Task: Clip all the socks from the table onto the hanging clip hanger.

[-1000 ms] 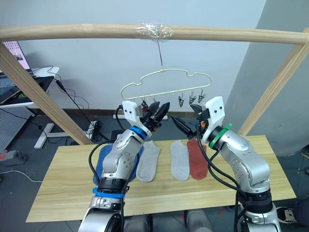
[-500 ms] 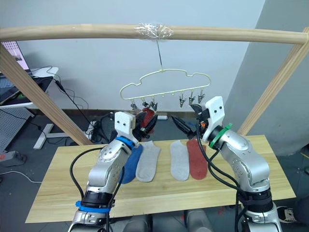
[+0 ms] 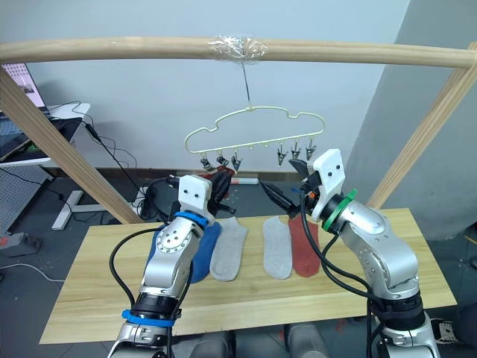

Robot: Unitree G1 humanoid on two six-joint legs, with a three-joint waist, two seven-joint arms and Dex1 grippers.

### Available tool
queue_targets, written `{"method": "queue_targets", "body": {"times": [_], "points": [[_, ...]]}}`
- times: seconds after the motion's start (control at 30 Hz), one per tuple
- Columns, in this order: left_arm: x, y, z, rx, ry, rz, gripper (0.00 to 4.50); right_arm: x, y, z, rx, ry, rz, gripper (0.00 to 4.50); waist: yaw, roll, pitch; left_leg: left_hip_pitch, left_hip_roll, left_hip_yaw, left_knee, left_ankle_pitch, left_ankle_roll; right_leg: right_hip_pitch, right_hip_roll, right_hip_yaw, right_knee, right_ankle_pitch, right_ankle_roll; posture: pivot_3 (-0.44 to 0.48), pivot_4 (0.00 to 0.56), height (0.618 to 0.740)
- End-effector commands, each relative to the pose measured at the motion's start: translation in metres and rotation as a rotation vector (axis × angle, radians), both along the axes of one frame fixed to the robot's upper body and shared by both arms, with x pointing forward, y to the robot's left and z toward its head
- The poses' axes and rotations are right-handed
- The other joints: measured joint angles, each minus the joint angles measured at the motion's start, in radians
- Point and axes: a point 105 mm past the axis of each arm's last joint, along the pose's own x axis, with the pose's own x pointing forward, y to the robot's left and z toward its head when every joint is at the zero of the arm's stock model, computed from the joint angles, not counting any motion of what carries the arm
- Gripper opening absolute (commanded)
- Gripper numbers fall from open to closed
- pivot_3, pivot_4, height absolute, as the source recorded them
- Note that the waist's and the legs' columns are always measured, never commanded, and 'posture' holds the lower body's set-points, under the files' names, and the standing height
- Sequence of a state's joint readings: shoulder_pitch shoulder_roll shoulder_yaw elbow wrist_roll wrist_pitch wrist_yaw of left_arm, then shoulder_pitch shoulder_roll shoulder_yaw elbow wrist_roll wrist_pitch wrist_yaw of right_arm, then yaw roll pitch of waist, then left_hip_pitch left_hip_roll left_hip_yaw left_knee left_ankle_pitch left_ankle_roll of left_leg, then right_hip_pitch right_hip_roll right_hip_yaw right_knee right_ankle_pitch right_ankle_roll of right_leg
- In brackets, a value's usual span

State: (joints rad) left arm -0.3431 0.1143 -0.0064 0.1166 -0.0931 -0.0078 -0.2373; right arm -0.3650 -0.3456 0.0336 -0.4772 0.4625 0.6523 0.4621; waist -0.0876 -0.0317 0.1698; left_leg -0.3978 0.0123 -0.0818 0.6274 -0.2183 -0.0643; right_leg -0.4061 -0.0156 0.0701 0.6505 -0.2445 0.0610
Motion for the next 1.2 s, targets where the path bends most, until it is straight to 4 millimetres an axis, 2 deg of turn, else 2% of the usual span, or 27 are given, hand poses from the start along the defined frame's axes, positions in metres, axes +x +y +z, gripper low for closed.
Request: {"method": "queue_targets", "body": {"times": [0.03,0.07,0.17,0.3,0.7,1.2], "points": [[0.002,0.000,0.015,-0.021,-0.062,0.019,0.66,-0.008,0.004,0.016,0.016,-0.071,0.023,4.50,0.000,0.000,0.000,0.000,0.000,0.000,0.000,0.000,0.000,0.000,0.000,0.000,0.000,0.000,0.000,-0.137,0.159,0.740],[0.002,0.000,0.015,-0.028,-0.062,0.021,0.66,-0.008,0.004,0.017,0.017,-0.070,0.022,4.50,-0.001,0.000,0.000,0.000,0.000,0.000,0.000,0.000,0.000,0.000,0.000,0.000,0.000,0.000,0.000,-0.139,0.158,0.740],[0.001,0.000,0.016,-0.031,-0.068,0.022,1.24,-0.007,0.003,0.017,0.019,-0.070,0.017,4.50,-0.001,0.000,0.000,0.000,0.000,0.000,0.000,0.000,0.000,0.000,0.000,0.000,0.000,0.000,0.000,-0.141,0.157,0.740],[0.005,0.001,0.016,-0.039,-0.062,0.039,2.40,-0.007,0.003,0.017,0.021,-0.065,0.011,4.50,-0.001,0.000,0.000,0.000,0.000,0.000,0.000,0.000,0.000,0.000,0.000,0.000,0.000,0.000,0.000,-0.143,0.154,0.740],[0.016,0.005,0.020,-0.061,-0.073,0.084,2.40,-0.004,0.001,0.020,0.029,-0.068,0.001,4.50,-0.002,0.000,0.000,0.000,0.000,0.000,0.000,0.000,0.000,0.000,0.000,0.000,-0.001,0.000,0.000,-0.149,0.146,0.740],[0.022,0.003,0.020,-0.022,-0.095,0.061,2.40,-0.005,0.003,0.022,0.039,-0.070,0.004,4.50,-0.005,0.000,0.000,0.000,0.000,0.000,0.000,0.000,0.000,0.000,0.000,0.000,-0.001,0.000,0.000,-0.155,0.140,0.740]]}}
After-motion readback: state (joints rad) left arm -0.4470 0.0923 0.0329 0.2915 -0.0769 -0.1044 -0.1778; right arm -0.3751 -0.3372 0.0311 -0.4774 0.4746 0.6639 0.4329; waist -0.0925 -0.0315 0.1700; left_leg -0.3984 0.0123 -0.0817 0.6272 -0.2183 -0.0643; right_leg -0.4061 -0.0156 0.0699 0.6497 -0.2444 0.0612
